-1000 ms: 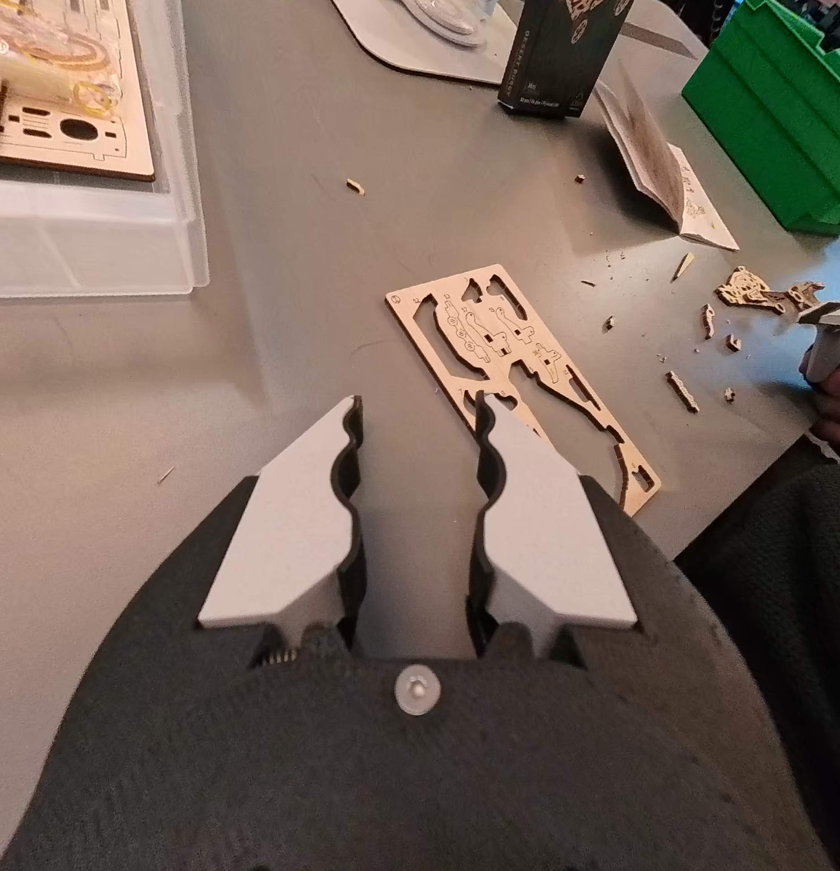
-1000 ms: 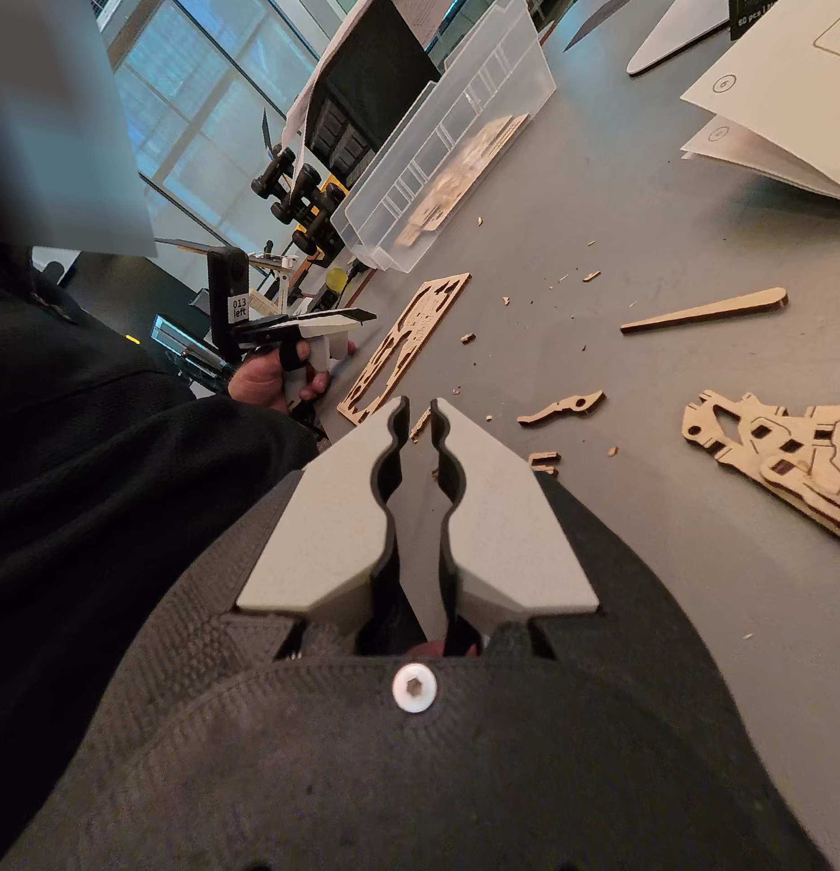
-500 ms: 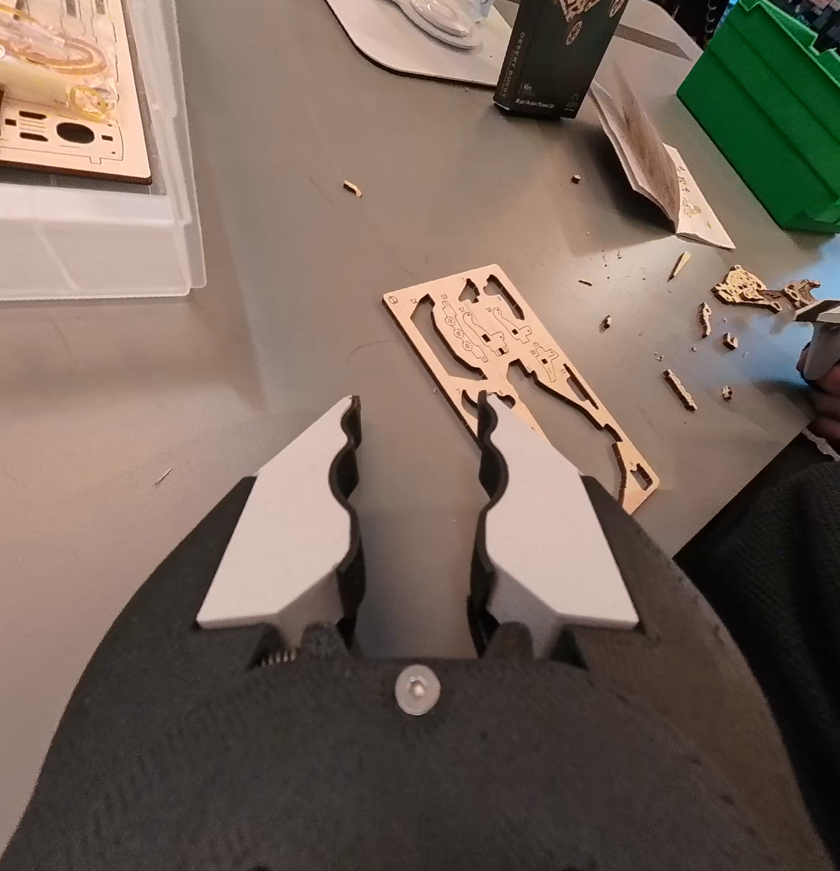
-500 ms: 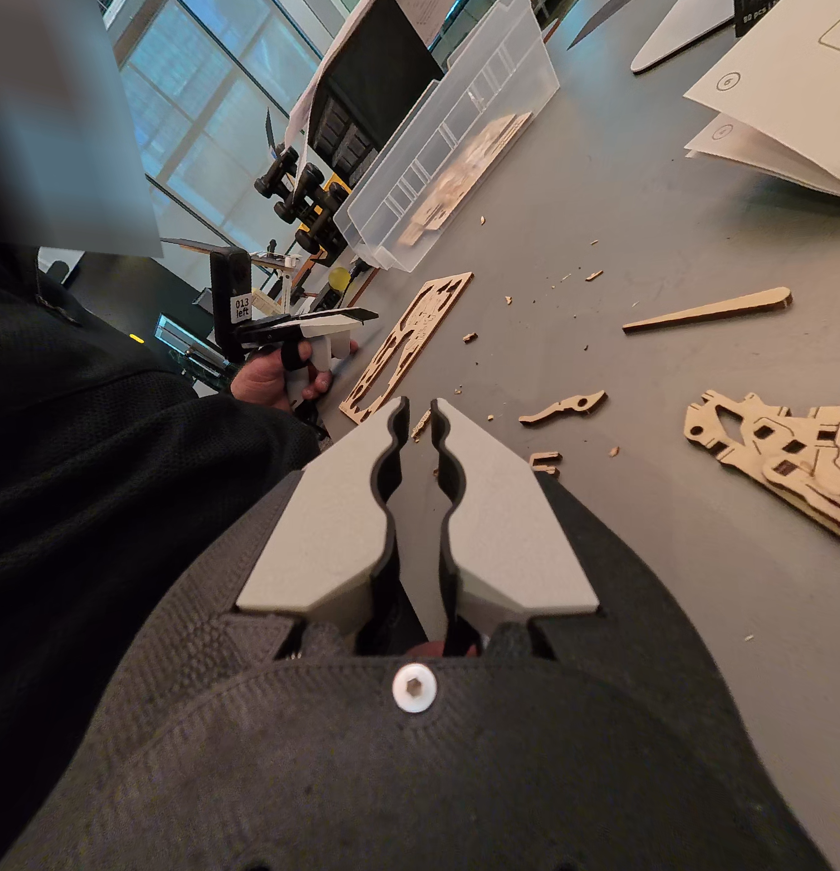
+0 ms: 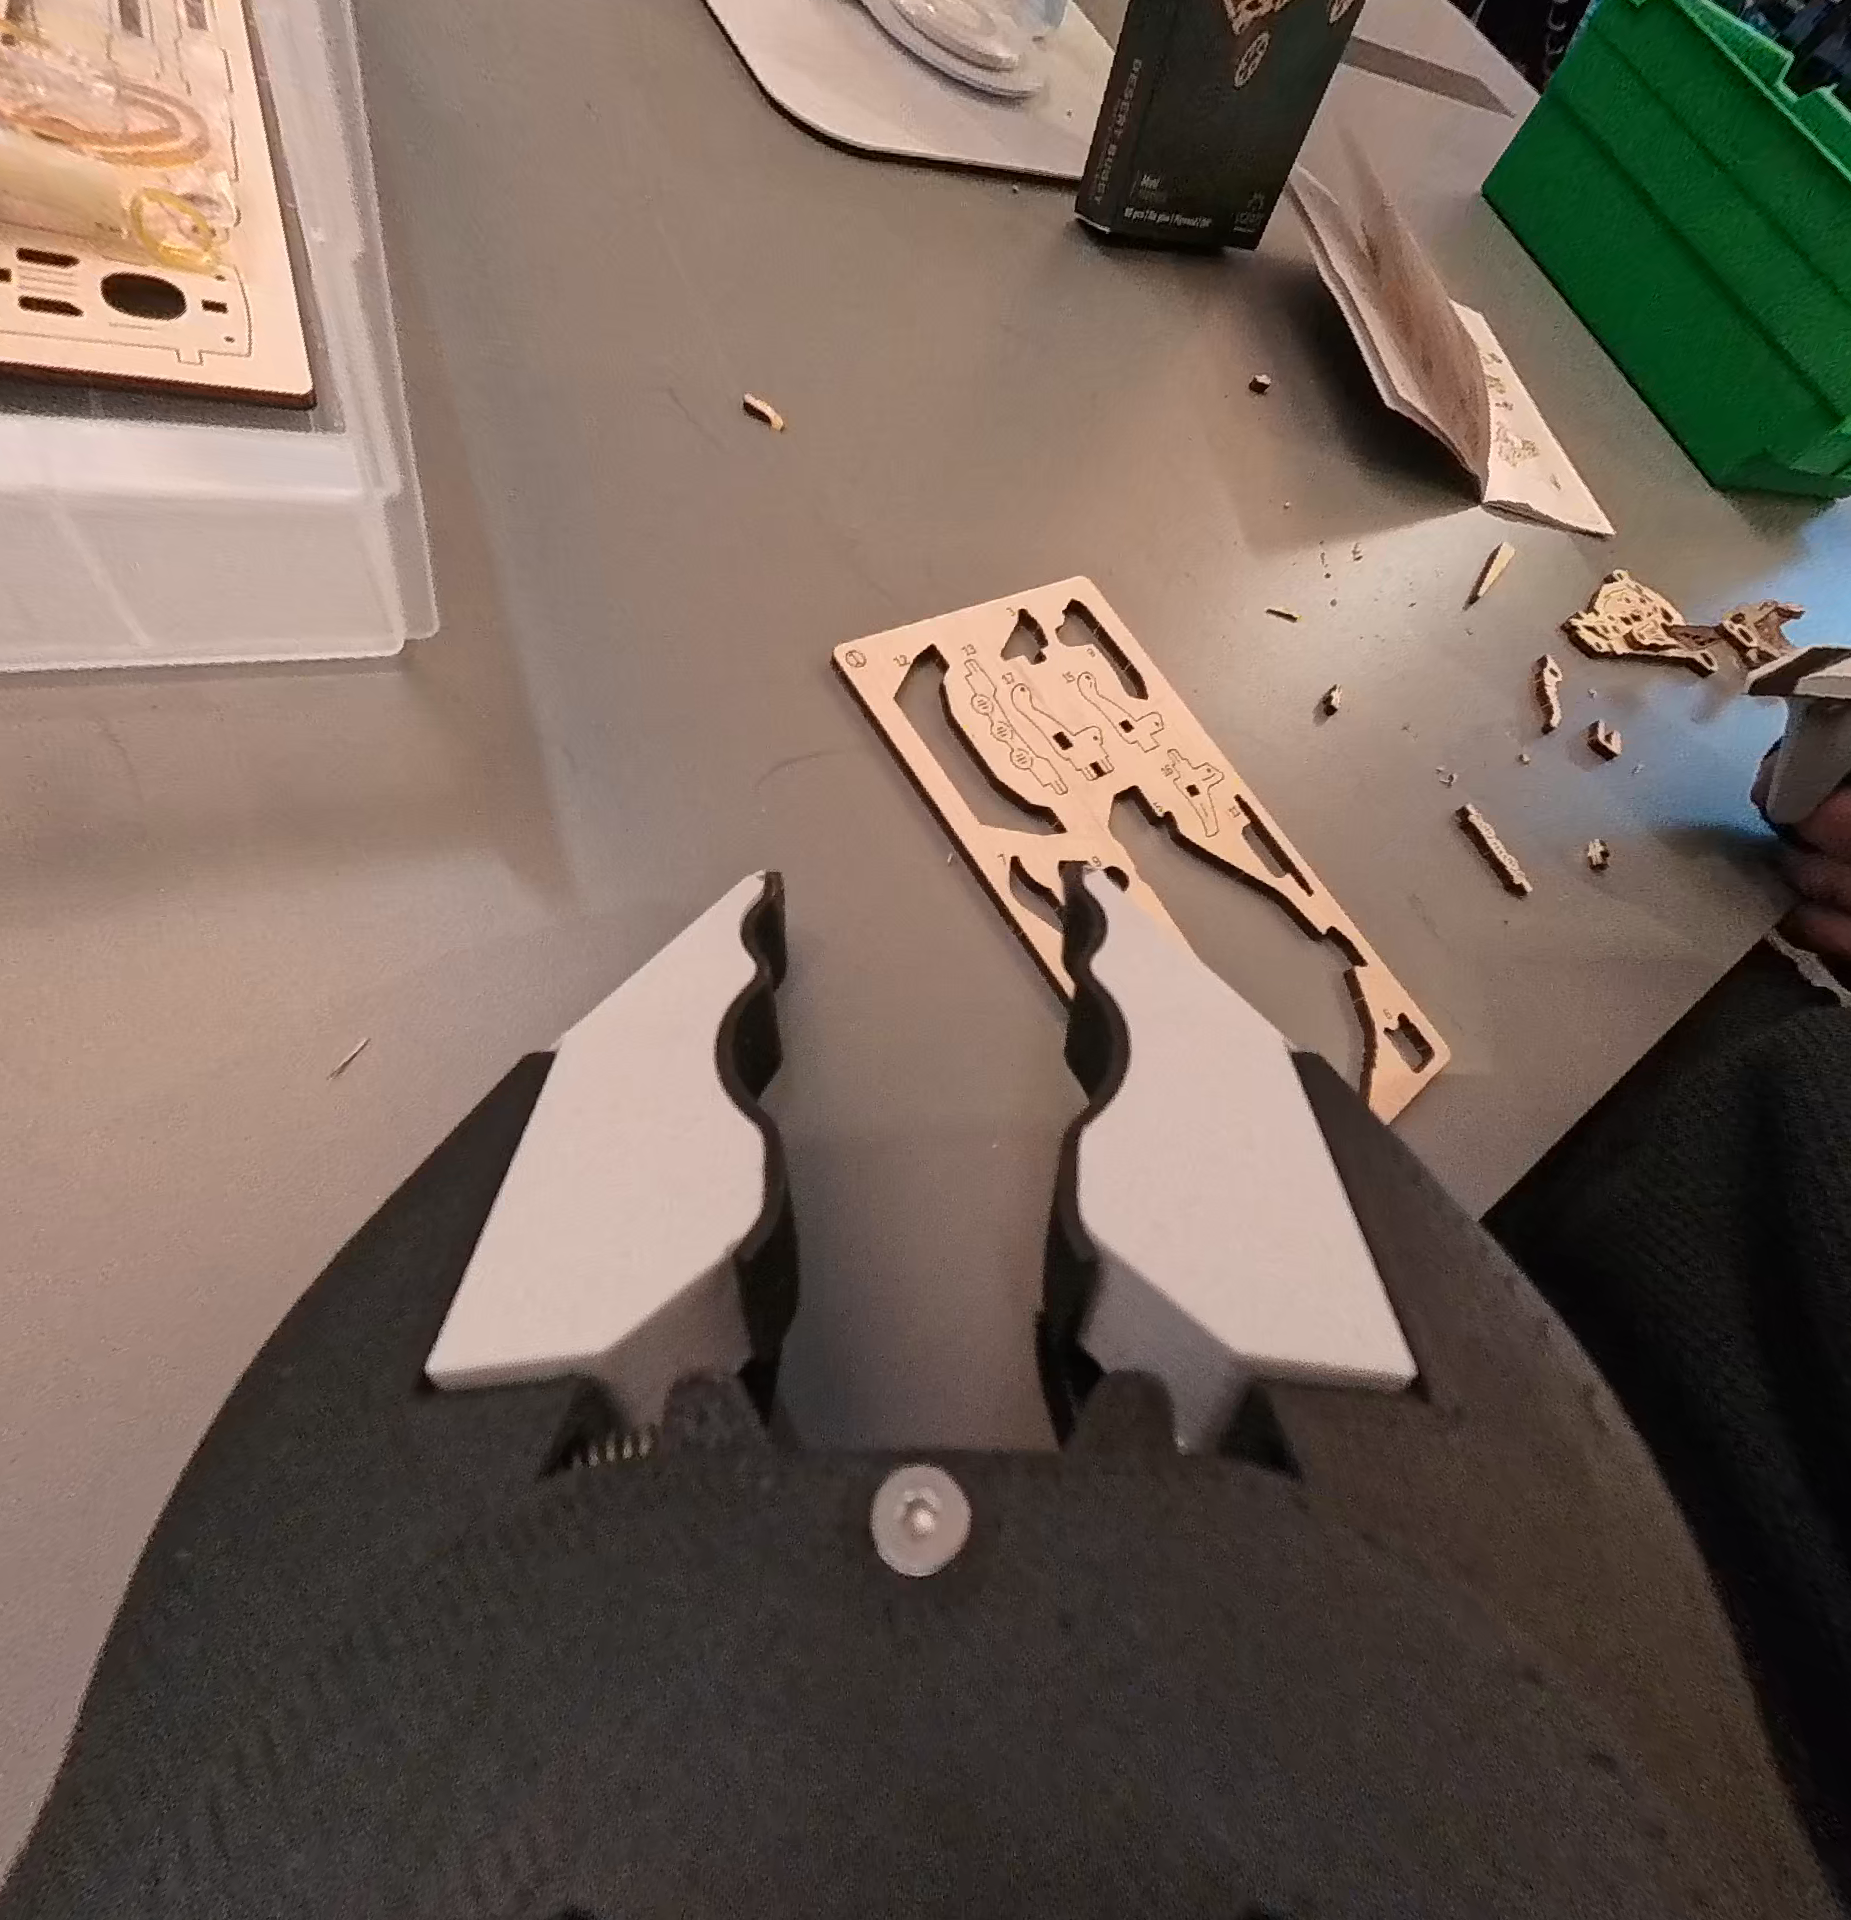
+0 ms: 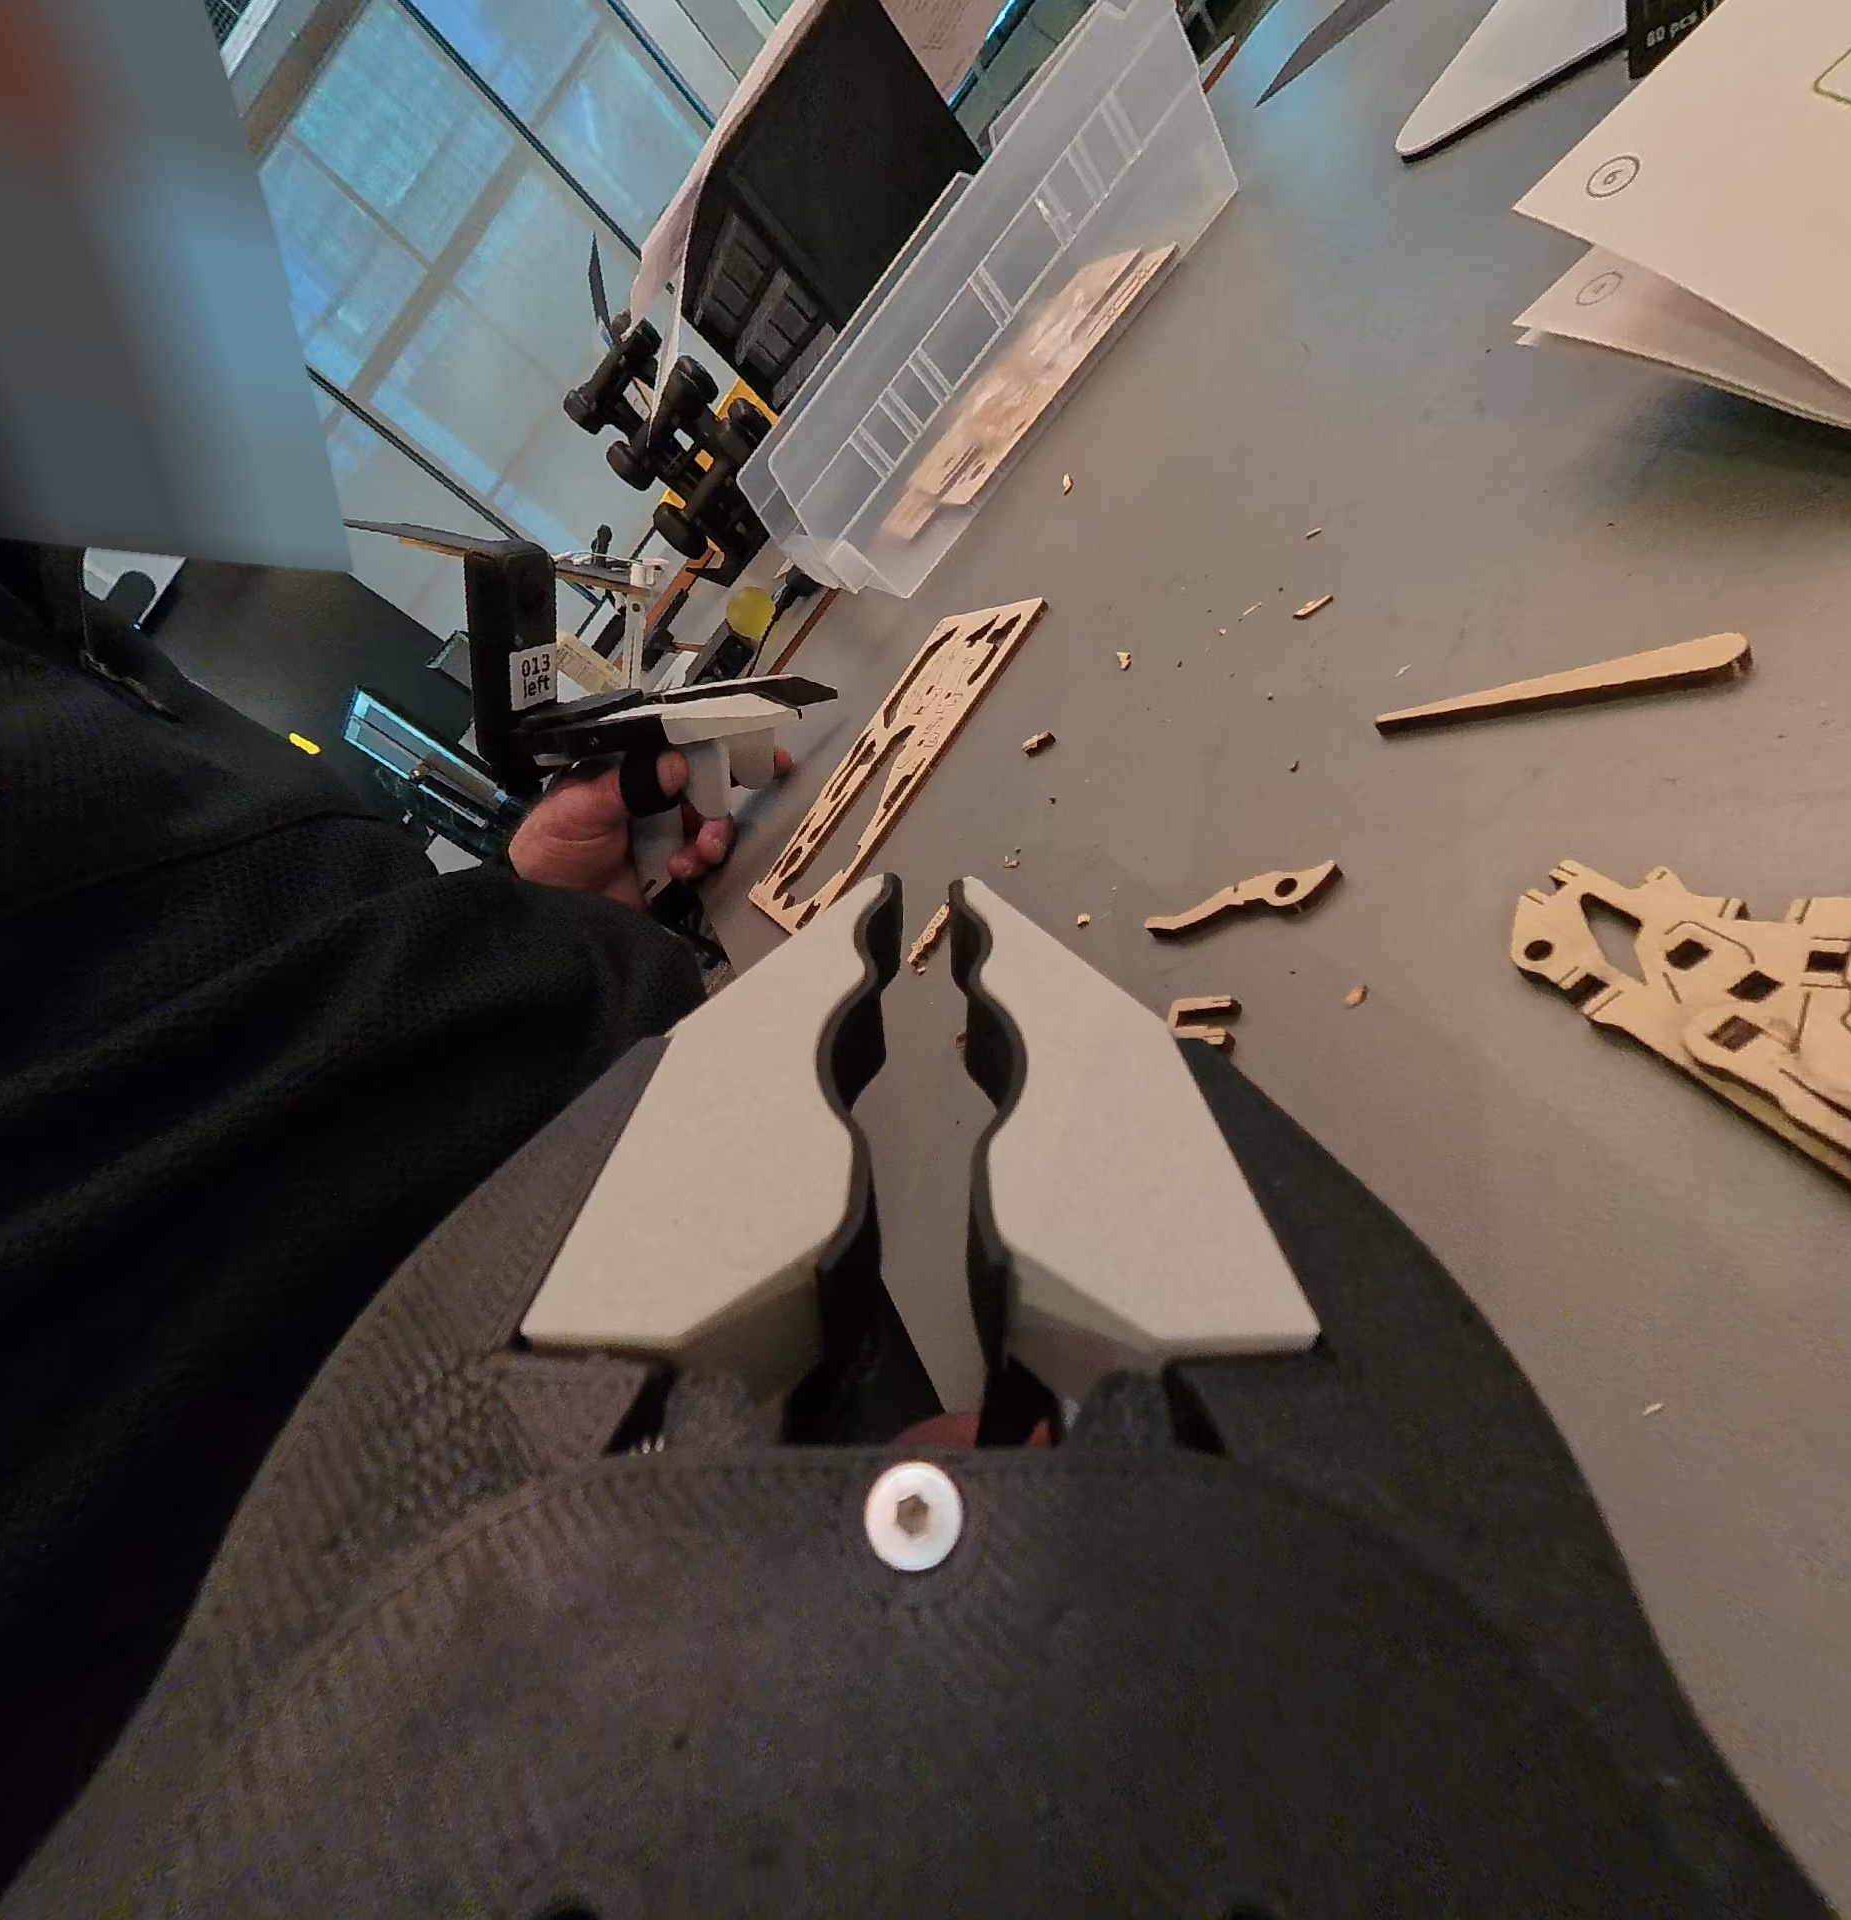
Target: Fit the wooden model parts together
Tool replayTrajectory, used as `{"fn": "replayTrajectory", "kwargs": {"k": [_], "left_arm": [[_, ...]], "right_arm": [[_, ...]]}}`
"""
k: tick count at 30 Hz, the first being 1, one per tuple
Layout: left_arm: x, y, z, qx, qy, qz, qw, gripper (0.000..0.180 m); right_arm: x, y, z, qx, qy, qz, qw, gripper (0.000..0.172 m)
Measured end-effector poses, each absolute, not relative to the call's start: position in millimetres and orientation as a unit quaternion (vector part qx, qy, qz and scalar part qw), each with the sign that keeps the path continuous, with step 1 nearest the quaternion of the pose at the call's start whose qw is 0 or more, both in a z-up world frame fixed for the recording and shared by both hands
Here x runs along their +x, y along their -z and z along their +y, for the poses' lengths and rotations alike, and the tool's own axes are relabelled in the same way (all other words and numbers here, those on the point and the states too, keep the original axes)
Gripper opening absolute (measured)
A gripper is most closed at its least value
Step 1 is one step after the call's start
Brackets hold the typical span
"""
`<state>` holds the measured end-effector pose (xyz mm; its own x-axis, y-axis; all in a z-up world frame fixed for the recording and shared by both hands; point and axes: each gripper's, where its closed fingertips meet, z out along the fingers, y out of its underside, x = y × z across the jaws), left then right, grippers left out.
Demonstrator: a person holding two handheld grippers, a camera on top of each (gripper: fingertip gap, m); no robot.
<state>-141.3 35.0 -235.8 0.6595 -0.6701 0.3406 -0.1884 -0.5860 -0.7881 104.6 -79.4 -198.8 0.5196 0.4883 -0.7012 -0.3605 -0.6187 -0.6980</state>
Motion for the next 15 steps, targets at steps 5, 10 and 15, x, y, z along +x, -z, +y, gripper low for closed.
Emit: {"fn": "replayTrajectory", "kwargs": {"k": [5, 10, 15], "left_arm": [[-140.9, 235.9, 34.5, -0.830, 0.320, 0.261, 0.375, 0.053], [-140.3, 236.6, 33.9, -0.830, 0.315, 0.267, 0.375, 0.054], [-139.6, 237.6, 33.5, -0.831, 0.308, 0.272, 0.375, 0.055]], "right_arm": [[104.4, 198.9, -79.5, -0.755, -0.489, -0.043, 0.434, 0.006], [103.9, 198.5, -80.1, -0.754, -0.489, -0.046, 0.435, 0.006], [103.7, 198.0, -80.8, -0.753, -0.487, -0.050, 0.439, 0.006]]}}
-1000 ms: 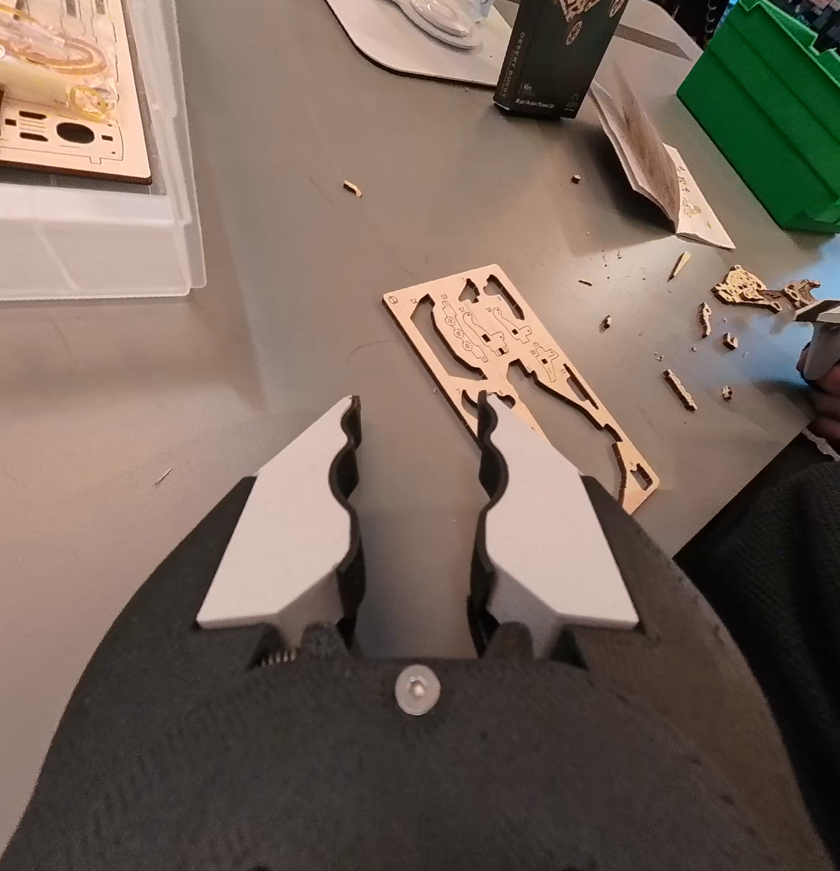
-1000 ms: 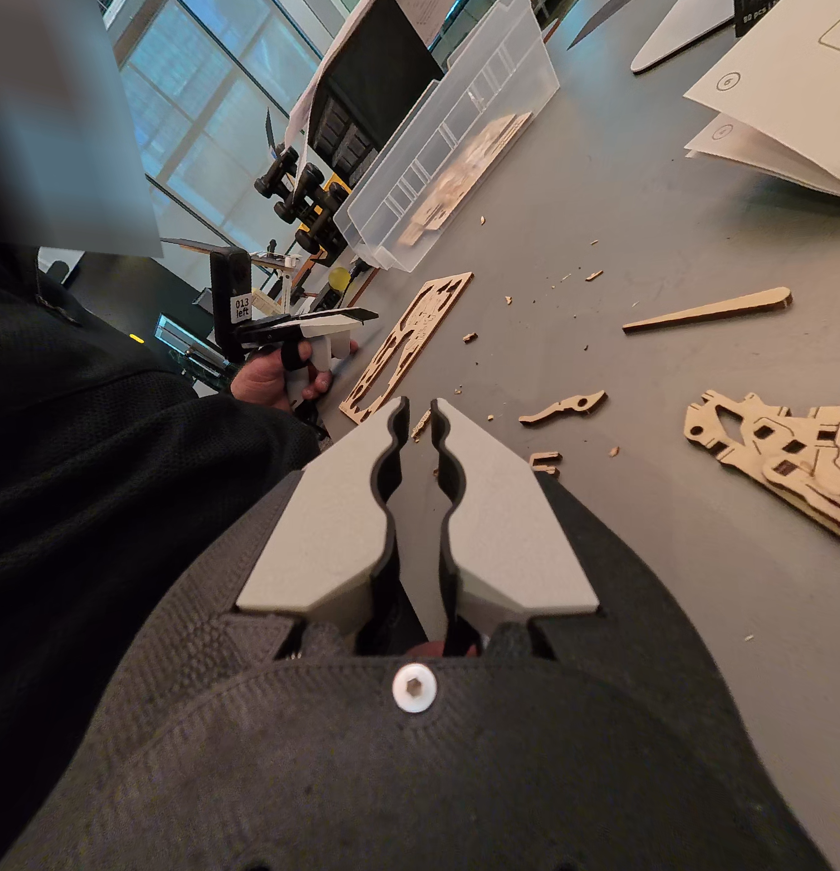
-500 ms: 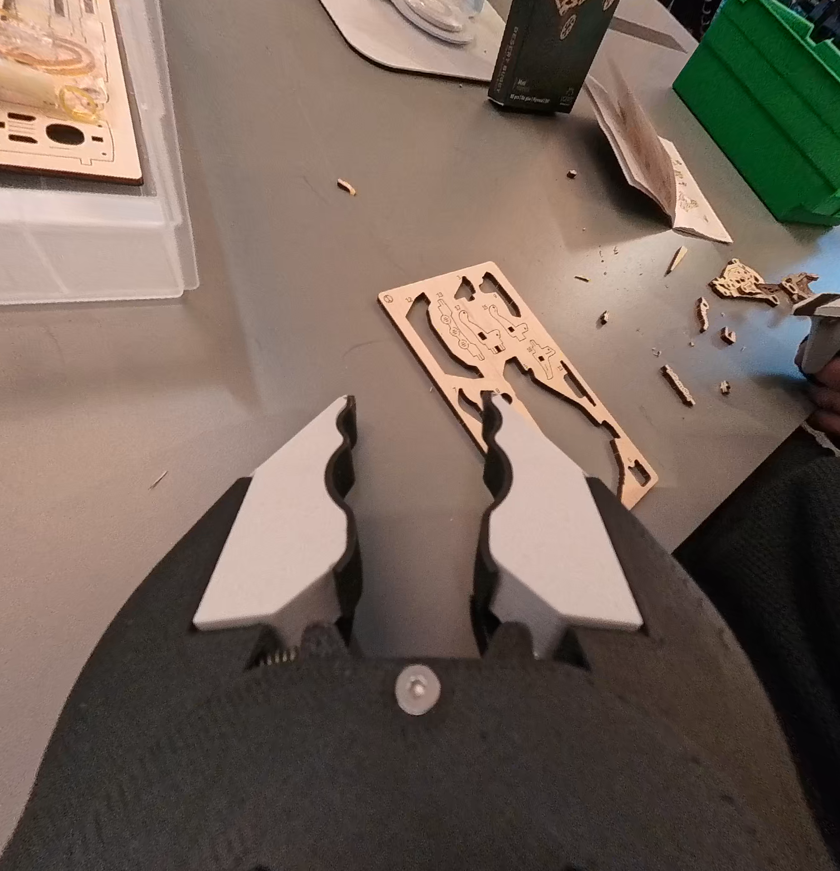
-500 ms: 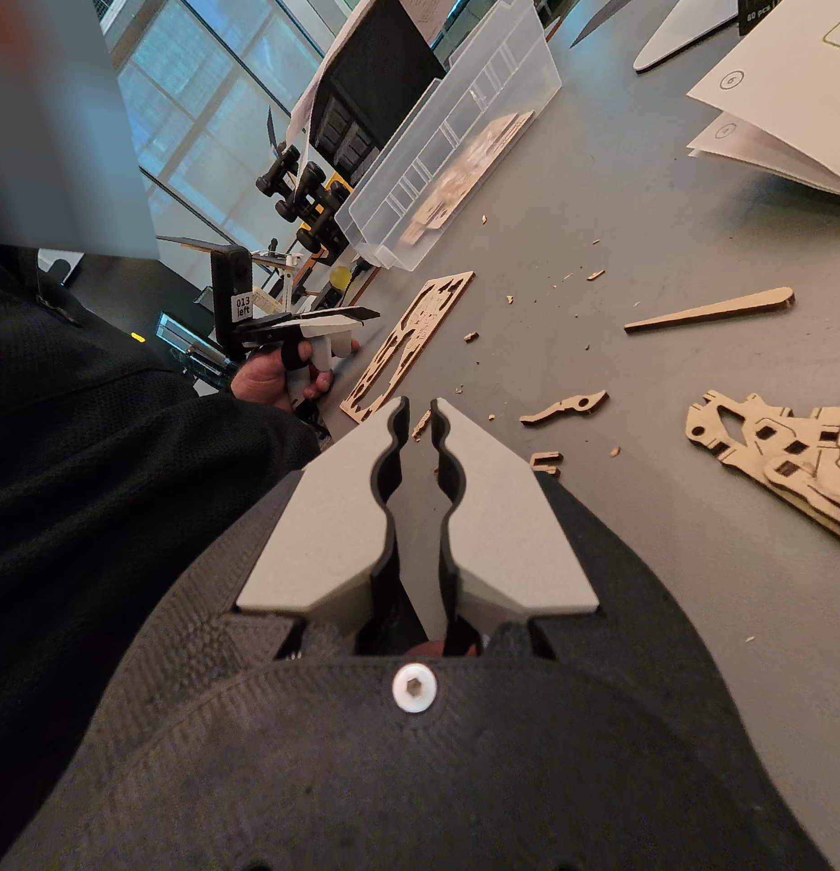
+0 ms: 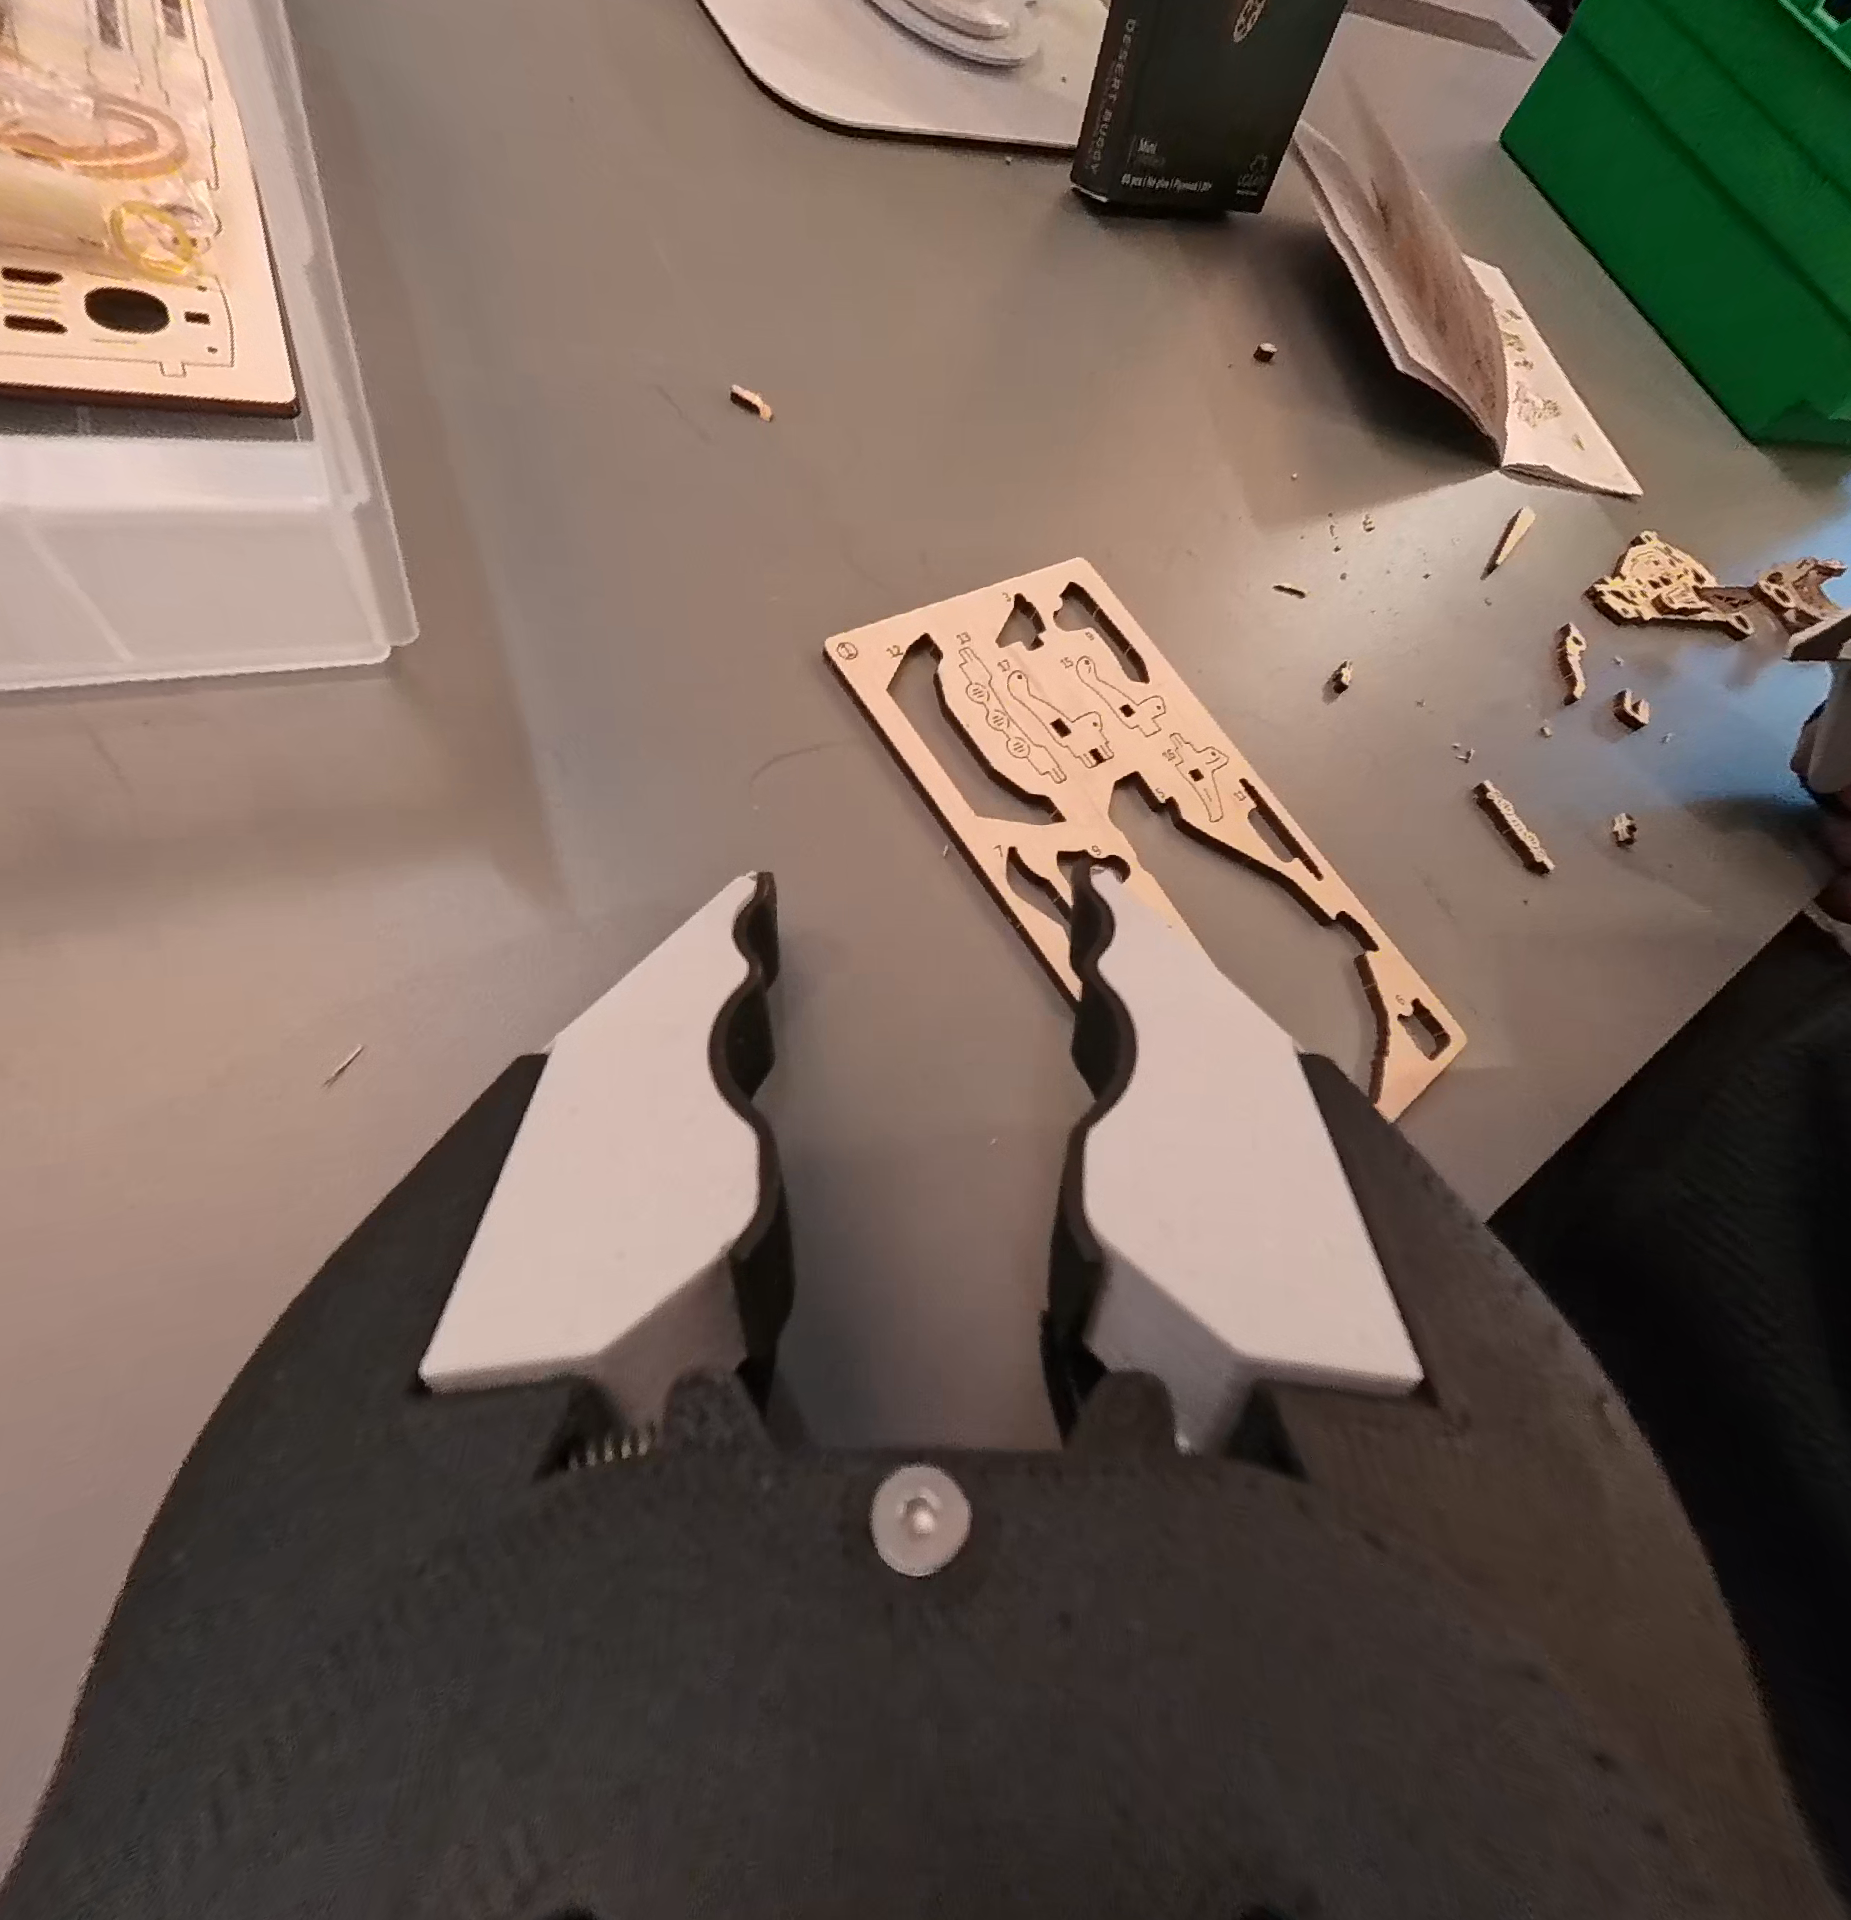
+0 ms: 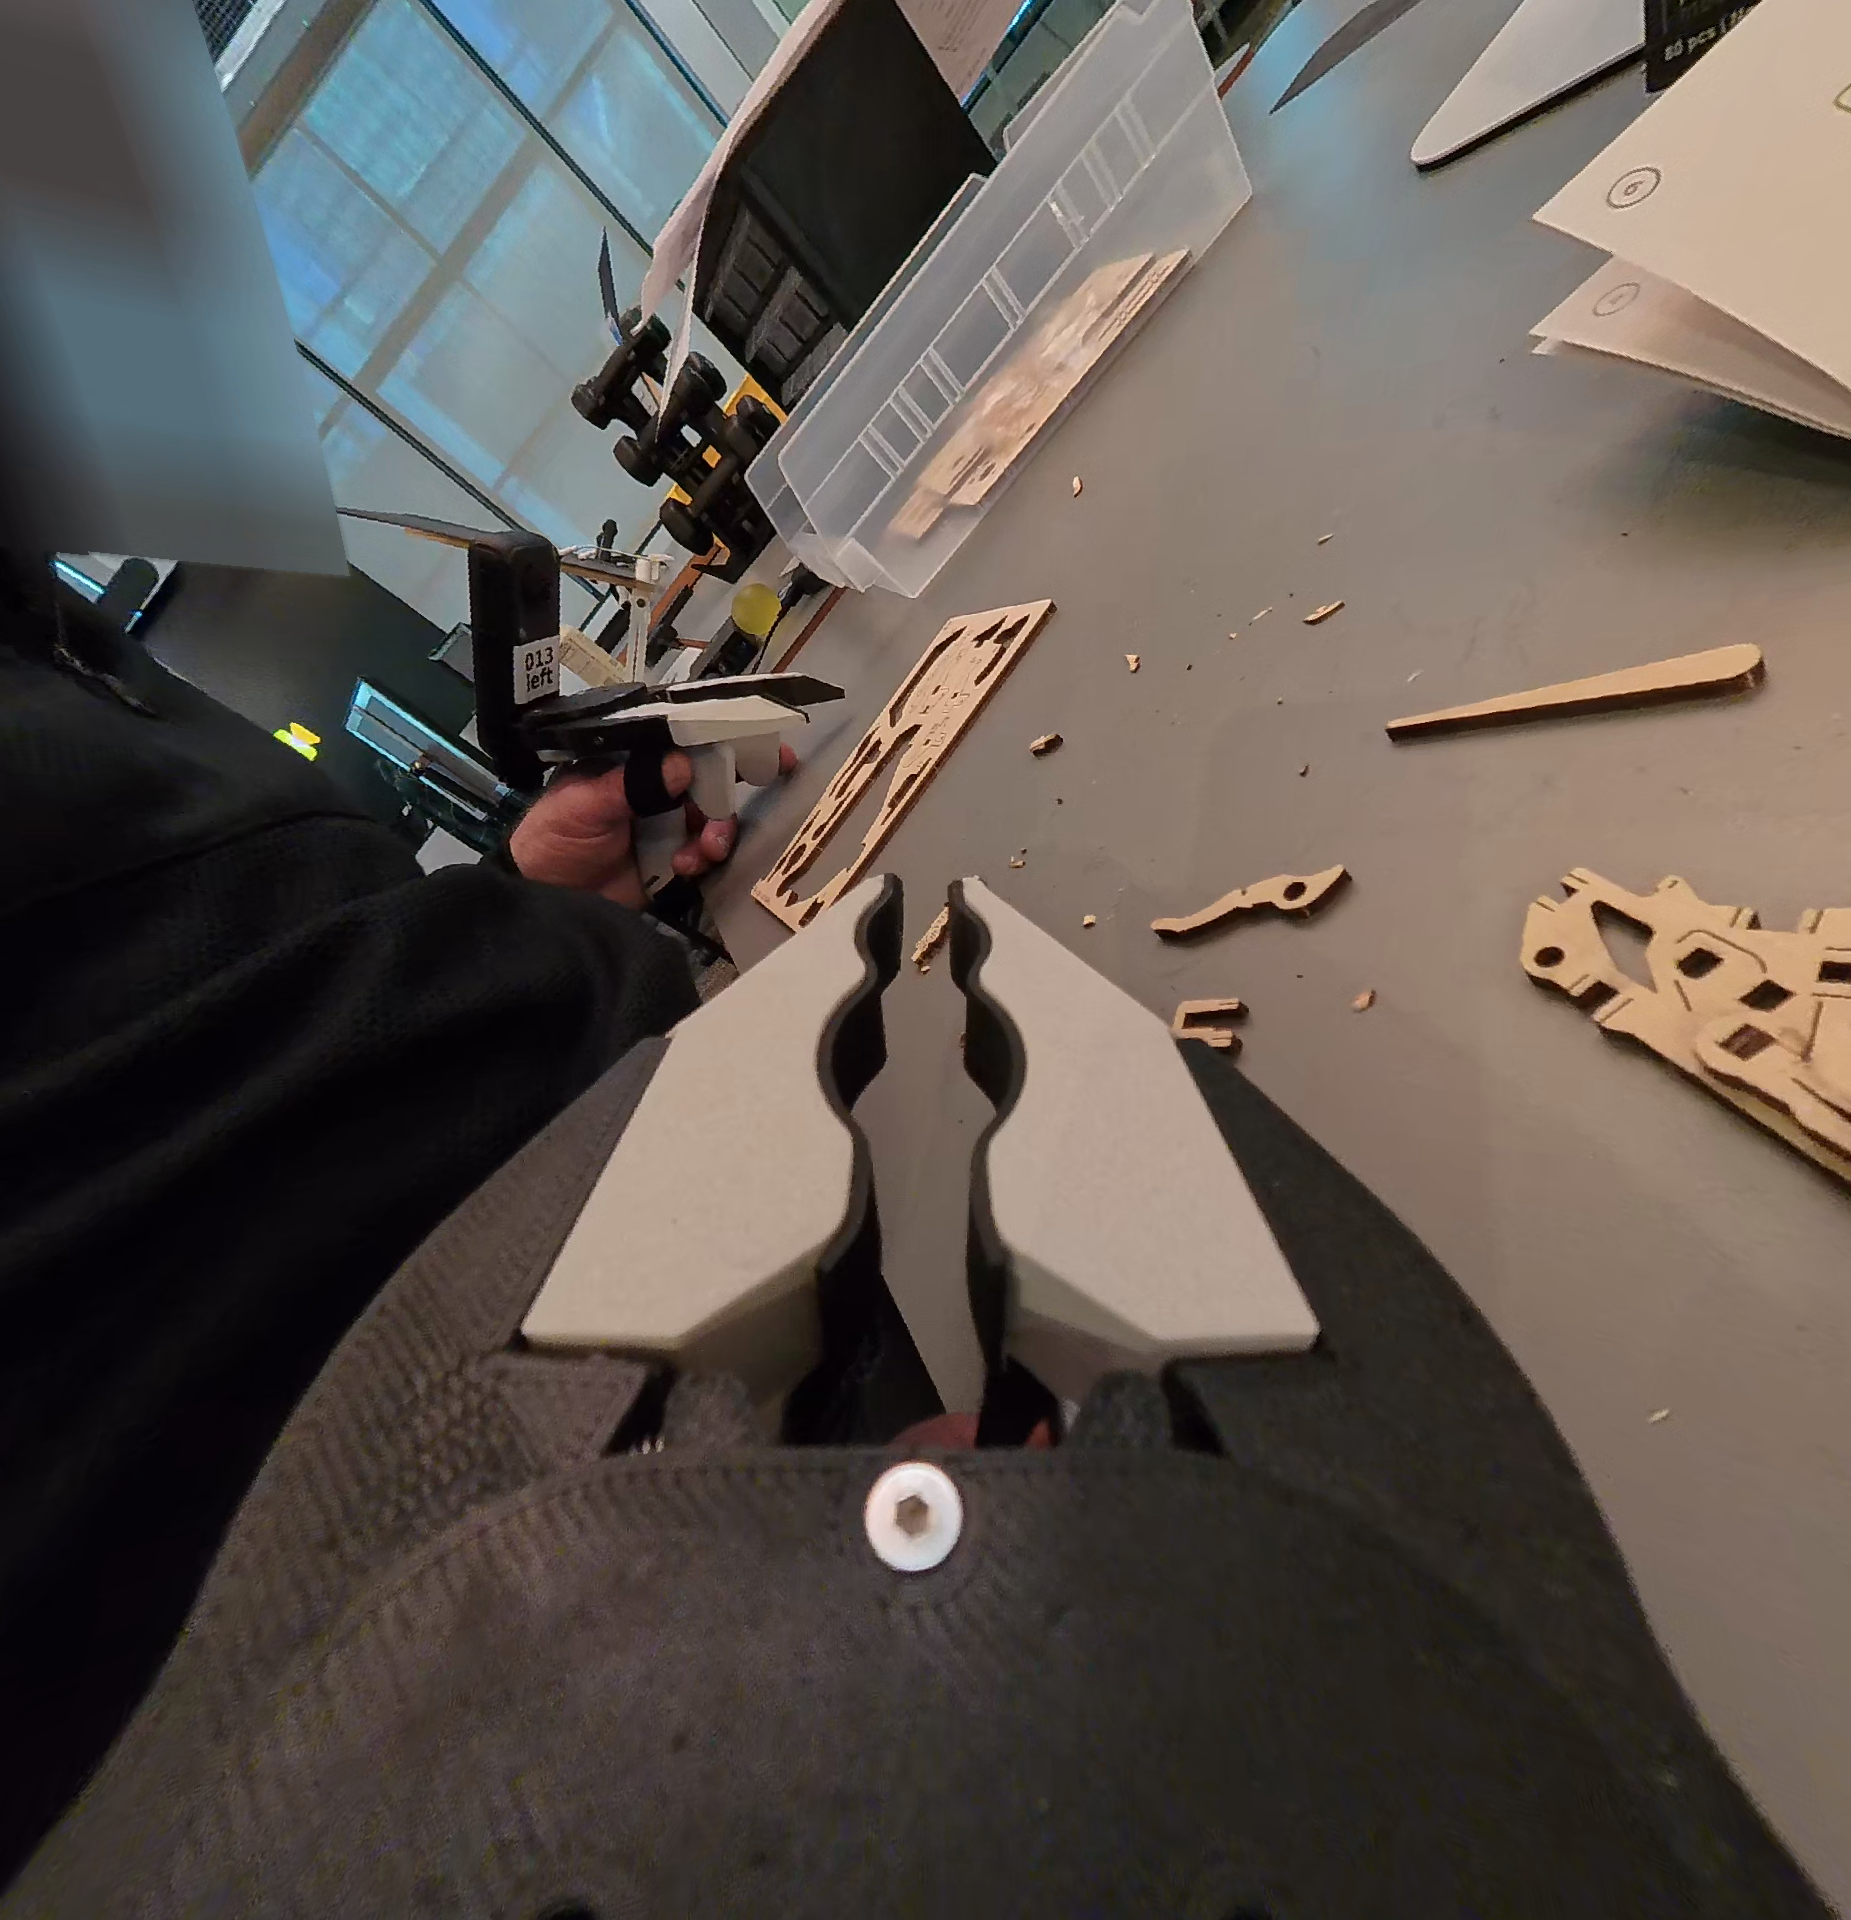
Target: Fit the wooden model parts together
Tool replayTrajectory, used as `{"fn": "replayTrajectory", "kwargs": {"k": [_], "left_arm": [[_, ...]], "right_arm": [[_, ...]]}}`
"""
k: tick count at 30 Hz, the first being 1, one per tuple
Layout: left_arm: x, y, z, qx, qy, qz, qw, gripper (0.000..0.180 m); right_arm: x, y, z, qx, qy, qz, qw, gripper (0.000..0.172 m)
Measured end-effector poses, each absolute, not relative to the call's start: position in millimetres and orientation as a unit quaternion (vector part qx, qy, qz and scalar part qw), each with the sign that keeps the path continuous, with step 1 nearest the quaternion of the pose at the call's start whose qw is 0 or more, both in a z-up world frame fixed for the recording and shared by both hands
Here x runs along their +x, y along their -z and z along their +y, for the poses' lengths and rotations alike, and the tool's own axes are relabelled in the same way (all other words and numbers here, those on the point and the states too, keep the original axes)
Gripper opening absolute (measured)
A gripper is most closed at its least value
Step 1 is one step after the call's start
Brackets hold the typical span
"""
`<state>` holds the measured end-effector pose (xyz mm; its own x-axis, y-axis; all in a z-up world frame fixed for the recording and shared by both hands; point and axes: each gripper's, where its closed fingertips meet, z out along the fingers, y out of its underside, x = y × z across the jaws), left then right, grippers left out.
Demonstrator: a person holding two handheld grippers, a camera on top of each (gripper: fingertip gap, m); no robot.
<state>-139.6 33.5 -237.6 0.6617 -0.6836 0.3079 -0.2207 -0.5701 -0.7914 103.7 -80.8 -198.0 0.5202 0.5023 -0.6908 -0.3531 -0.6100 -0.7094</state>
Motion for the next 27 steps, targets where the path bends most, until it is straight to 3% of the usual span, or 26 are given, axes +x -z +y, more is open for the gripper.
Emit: {"fn": "replayTrajectory", "kwargs": {"k": [27], "left_arm": [[-134.4, 244.0, 29.3, -0.833, 0.271, 0.310, 0.371, 0.065]], "right_arm": [[101.1, 195.4, -84.4, -0.748, -0.483, -0.068, 0.450, 0.005]]}}
